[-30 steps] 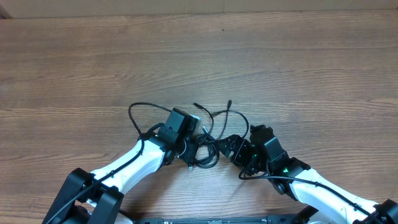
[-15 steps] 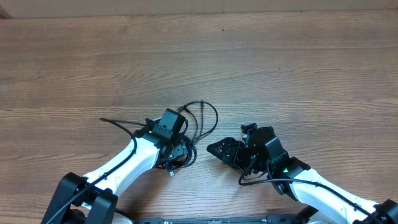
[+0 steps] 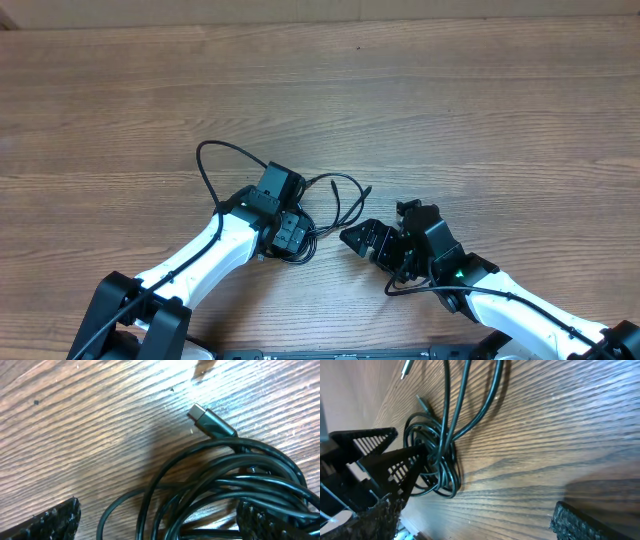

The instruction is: Untangle cables

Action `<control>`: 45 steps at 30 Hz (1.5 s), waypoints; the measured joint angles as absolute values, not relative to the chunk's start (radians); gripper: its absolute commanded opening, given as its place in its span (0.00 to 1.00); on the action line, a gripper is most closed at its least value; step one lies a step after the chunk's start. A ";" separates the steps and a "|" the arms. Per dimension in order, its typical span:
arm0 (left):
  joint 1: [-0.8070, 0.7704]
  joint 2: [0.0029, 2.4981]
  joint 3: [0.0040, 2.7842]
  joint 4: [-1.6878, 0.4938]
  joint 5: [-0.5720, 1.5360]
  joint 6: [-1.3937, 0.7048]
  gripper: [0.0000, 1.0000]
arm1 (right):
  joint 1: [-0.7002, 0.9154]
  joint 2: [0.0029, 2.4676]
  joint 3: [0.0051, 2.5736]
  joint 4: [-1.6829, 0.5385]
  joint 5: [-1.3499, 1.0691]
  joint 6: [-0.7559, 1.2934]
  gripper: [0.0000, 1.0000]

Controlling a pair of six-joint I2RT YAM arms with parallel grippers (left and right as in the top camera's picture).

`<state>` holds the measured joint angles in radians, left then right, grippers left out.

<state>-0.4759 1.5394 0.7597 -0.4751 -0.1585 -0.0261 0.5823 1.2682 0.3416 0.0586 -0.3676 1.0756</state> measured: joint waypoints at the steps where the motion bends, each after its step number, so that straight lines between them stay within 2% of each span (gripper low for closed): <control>1: -0.476 1.539 0.761 -0.475 -0.158 -0.037 0.99 | 0.582 1.268 0.342 0.059 -0.363 1.076 0.97; 2: -0.476 1.539 0.762 -0.475 -0.153 -0.063 0.93 | 0.582 1.268 0.342 0.059 -0.359 1.076 0.98; 4: -0.476 1.539 0.768 -0.479 -0.119 -0.194 0.92 | 0.582 1.268 0.342 0.058 -0.352 1.076 0.98; 6: -0.476 1.539 0.775 -0.499 -0.045 -0.364 1.00 | 0.582 1.268 0.342 0.059 -0.348 1.076 0.99; 9: -0.476 1.539 0.775 -0.516 0.074 -0.653 1.00 | 0.582 1.268 0.342 0.059 -0.347 1.076 1.00; 11: -0.475 1.539 0.775 -0.516 0.135 -0.775 1.00 | 0.582 1.268 0.342 0.059 -0.343 1.075 1.00; 14: -0.476 1.539 0.775 -0.489 0.215 -0.891 0.99 | 0.582 1.268 0.342 0.059 -0.340 1.076 1.00; 17: -0.471 1.539 0.793 -0.474 0.229 -0.900 1.00 | 0.582 1.268 0.342 0.052 -0.339 1.074 1.00; 19: -0.463 1.538 0.826 -0.477 0.219 -0.832 1.00 | 0.582 1.268 0.342 0.048 -0.337 1.074 1.00; 21: -0.457 1.528 0.884 -0.476 0.186 -0.673 1.00 | 0.582 1.268 0.342 0.046 -0.333 1.073 1.00; 26: -0.456 1.501 0.965 -0.475 0.085 -0.172 1.00 | 0.582 1.268 0.342 0.044 -0.332 1.073 1.00; 29: -0.456 1.503 0.969 -0.563 0.051 0.080 1.00 | 0.582 1.268 0.342 0.044 -0.331 1.073 1.00; 34: -0.456 1.504 0.970 -0.669 0.081 0.288 0.96 | 0.582 1.268 0.342 0.044 -0.326 1.073 1.00; 39: -0.456 1.506 0.936 -0.659 0.199 0.481 0.82 | 0.582 1.268 0.342 0.044 -0.324 1.073 1.00; 45: -0.456 1.508 0.826 -0.570 0.236 0.546 0.81 | 0.582 1.268 0.342 0.044 -0.321 1.073 1.00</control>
<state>-0.4561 1.5082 0.8257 -0.5697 0.2356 0.5465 0.5823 1.2682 0.3416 0.0437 -0.3214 1.0725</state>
